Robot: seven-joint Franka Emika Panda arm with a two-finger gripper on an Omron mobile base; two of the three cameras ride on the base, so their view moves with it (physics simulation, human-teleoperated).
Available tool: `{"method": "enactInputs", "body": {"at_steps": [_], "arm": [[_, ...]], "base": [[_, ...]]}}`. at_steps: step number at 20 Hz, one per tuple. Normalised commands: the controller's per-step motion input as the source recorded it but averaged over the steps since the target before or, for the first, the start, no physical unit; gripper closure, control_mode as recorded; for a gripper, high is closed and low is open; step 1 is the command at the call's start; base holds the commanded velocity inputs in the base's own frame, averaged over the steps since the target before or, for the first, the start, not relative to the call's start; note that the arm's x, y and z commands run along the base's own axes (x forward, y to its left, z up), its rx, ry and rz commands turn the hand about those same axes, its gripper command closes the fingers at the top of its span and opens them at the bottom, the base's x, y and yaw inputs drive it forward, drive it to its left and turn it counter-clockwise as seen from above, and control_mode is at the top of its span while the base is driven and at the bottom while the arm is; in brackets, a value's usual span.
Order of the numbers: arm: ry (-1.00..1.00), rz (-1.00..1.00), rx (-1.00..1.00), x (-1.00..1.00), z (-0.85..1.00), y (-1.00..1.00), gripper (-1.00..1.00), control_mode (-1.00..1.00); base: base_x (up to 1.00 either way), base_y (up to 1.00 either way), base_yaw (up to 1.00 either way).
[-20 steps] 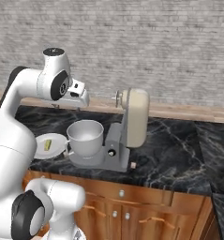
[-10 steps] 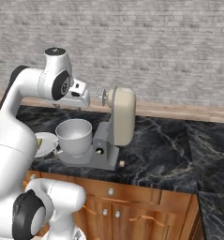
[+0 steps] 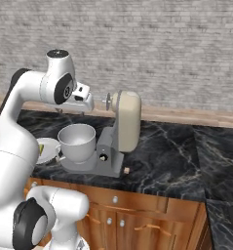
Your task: Add butter and sugar cubes to the stand mixer bowl and then turn on the stand mixer to begin making frosting.
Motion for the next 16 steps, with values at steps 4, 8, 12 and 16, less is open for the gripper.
{"method": "enactInputs", "body": {"at_steps": [4, 8, 12, 16], "arm": [[0.00, 0.00, 0.01, 0.00, 0.00, -0.07, -1.00, -1.00], [-0.02, 0.00, 0.08, -0.26, 0.00, -0.58, -1.00, -1.00], [-0.04, 0.00, 0.09, -0.41, 0.00, -0.77, -1.00, -1.00], [-0.02, 0.00, 0.10, -0.33, 0.00, -0.79, -1.00, -1.00]], "base": [[0.00, 0.00, 0.00], [0.00, 0.00, 0.00], [0.00, 0.00, 0.00], [0.00, 0.00, 0.00]]}}
